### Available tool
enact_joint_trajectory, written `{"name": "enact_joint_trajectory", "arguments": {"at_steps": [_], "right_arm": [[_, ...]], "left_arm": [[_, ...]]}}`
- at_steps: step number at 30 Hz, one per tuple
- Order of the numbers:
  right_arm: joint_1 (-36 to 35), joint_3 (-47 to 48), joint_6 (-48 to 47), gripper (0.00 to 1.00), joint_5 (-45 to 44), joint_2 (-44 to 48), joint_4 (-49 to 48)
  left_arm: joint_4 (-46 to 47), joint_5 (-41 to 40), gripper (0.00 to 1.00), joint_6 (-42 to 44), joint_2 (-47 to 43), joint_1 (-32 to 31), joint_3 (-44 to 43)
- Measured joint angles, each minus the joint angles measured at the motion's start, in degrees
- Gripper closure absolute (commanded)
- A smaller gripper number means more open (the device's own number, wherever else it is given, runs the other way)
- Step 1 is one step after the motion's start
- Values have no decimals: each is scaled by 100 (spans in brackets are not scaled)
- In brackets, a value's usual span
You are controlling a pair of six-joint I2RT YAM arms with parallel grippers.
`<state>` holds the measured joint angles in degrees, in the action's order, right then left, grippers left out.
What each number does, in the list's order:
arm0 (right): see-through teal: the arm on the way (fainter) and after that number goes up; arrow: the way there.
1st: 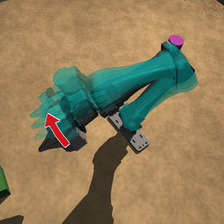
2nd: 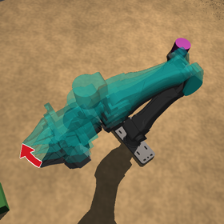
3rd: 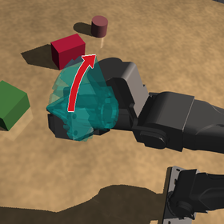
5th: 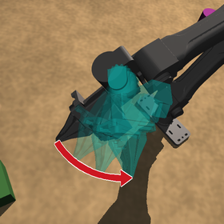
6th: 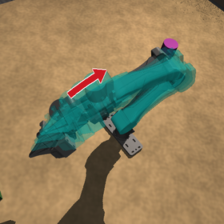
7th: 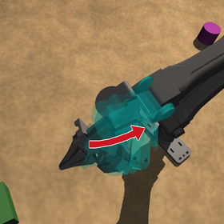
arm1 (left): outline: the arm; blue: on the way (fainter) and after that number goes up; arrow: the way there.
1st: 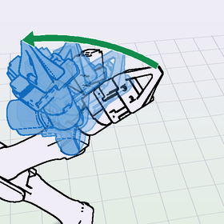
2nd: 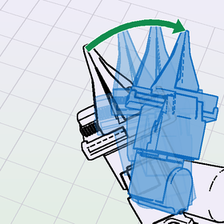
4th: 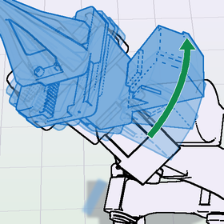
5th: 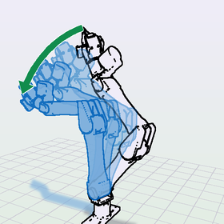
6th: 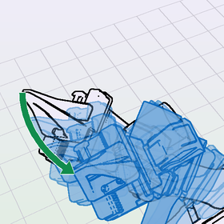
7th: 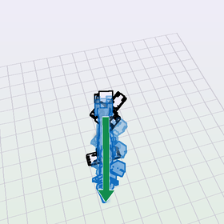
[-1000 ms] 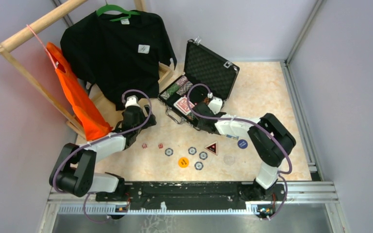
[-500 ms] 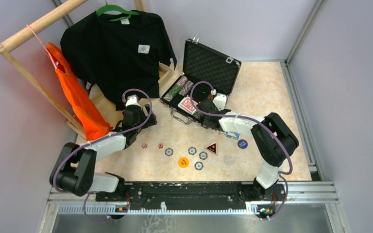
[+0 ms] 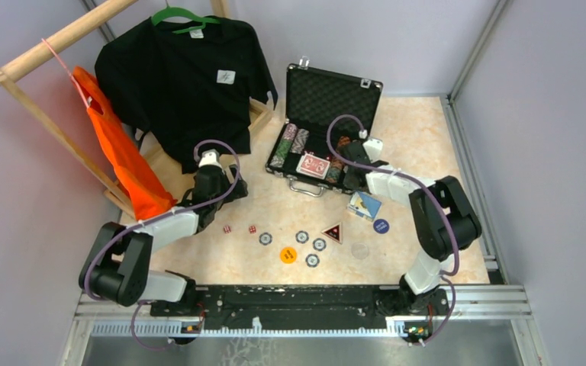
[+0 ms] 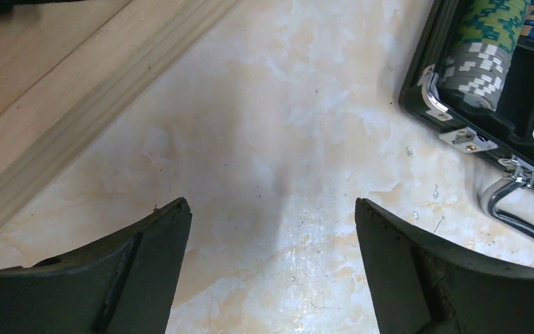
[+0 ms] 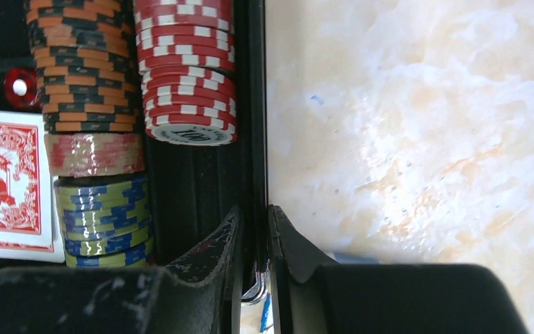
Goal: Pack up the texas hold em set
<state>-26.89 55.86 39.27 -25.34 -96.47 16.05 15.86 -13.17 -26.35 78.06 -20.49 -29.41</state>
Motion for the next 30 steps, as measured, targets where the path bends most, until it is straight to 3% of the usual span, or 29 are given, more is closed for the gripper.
{"name": "enact_joint_trajectory", "arguments": {"at_steps": [6, 12, 17, 22, 27, 30], "right_arm": [[431, 114, -181, 100, 271, -85, 22], [649, 608, -393, 100, 264, -426, 317], [704, 684, -450, 62, 267, -481, 334], [798, 680, -481, 50, 116, -481, 195], [824, 367, -671, 48, 190, -81, 63], [824, 144, -785, 49, 326, 542, -20]], "left_arm": [[0, 46, 7, 0, 28, 0, 0], [57, 98, 1, 0, 157, 0, -2], [57, 229, 1, 0, 437, 0, -118], [59, 278, 1, 7, 507, 0, -177], [166, 387, 1, 260, 498, 0, -186], [251, 522, 10, 476, 533, 0, -374]]}}
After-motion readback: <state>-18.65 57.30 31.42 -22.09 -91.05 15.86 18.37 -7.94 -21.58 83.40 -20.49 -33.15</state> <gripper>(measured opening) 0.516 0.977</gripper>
